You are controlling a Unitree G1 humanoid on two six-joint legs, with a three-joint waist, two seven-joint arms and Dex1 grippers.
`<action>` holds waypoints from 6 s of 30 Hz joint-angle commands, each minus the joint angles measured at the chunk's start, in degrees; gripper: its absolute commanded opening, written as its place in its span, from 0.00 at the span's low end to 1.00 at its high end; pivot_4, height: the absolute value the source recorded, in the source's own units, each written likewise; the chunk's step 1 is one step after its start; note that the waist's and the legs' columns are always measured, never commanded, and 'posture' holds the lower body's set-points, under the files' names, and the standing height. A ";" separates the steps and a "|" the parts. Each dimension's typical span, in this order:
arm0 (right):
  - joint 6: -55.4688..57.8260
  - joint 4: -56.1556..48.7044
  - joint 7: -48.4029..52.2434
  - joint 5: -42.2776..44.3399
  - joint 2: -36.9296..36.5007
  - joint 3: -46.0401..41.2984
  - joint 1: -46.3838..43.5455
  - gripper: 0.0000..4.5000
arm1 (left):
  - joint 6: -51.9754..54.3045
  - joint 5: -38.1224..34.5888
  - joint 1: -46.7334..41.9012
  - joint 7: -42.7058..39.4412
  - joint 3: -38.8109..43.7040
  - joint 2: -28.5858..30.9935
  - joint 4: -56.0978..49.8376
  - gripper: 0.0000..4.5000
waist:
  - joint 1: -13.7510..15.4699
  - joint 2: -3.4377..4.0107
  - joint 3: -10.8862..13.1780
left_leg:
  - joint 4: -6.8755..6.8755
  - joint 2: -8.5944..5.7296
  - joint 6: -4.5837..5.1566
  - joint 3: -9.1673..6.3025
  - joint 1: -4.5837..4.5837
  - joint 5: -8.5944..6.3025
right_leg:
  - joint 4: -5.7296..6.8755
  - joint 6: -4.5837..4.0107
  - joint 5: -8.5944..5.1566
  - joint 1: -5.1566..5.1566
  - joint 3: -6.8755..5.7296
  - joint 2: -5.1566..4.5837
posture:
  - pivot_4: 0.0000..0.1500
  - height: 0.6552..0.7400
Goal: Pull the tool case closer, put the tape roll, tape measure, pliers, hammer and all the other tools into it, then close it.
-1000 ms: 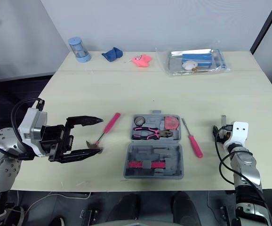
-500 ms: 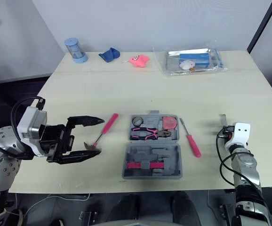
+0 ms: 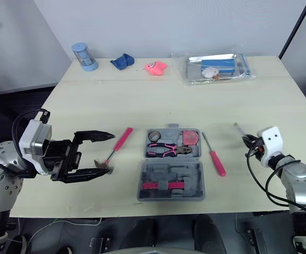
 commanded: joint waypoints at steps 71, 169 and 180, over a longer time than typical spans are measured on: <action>28.53 -9.82 8.43 -22.70 13.34 48.60 -31.30 0.48 | -16.00 5.46 3.15 -8.46 -4.61 9.12 10.96 1.00 | -0.12 -0.09 0.04 | 0.36 -0.01 -0.01 -0.11 -0.34 0.01 | 0.74 -0.06 -0.03 -0.61 -0.11 0.02 | 1.00 1.00; -6.77 -19.73 10.11 16.41 3.87 -14.74 25.46 0.99 | -6.91 15.06 15.41 36.22 7.41 -13.59 13.20 1.00 | 1.46 -0.37 -0.06 | 0.43 -0.01 0.00 0.16 -0.02 0.00 | 0.70 -0.02 -0.04 -0.25 0.18 0.01 | 1.00 1.00; -6.44 -23.01 16.15 16.37 0.31 -7.18 16.83 0.99 | -0.23 18.66 10.41 41.23 0.08 -12.83 7.14 1.00 | 1.66 -0.38 -0.05 | 0.51 -0.02 0.00 0.14 -0.07 0.00 | 0.71 -0.01 -0.03 -0.25 0.16 0.00 | 1.00 1.00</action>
